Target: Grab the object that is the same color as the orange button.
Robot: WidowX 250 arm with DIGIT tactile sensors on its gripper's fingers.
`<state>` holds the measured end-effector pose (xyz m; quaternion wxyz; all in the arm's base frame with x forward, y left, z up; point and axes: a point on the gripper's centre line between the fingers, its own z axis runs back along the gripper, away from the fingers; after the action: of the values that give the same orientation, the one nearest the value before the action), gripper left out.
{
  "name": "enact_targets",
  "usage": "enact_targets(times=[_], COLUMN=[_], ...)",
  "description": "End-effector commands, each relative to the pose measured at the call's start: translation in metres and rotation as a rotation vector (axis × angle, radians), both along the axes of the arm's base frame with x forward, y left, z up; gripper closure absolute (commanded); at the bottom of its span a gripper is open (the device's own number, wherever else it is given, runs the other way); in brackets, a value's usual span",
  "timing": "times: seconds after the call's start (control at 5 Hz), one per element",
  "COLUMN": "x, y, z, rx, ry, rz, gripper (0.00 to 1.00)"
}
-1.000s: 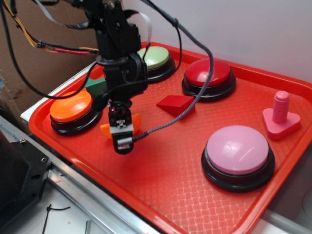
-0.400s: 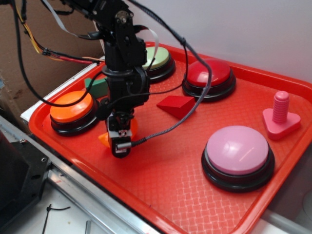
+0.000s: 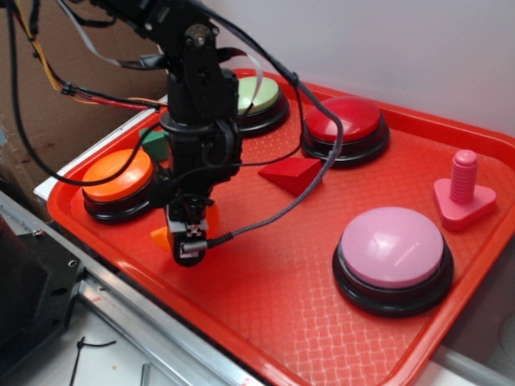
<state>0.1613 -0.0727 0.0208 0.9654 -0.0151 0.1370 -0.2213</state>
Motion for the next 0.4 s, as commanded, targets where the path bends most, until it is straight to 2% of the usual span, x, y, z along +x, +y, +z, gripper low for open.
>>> enact_targets(times=[0.0,0.2], x=[-0.017,-0.042], y=[-0.064,-0.061], z=[0.108,0.159], rx=[-0.081,-0.131], ry=[-0.298,-0.367], rz=[0.174,0.216], gripper=[1.0,1.0])
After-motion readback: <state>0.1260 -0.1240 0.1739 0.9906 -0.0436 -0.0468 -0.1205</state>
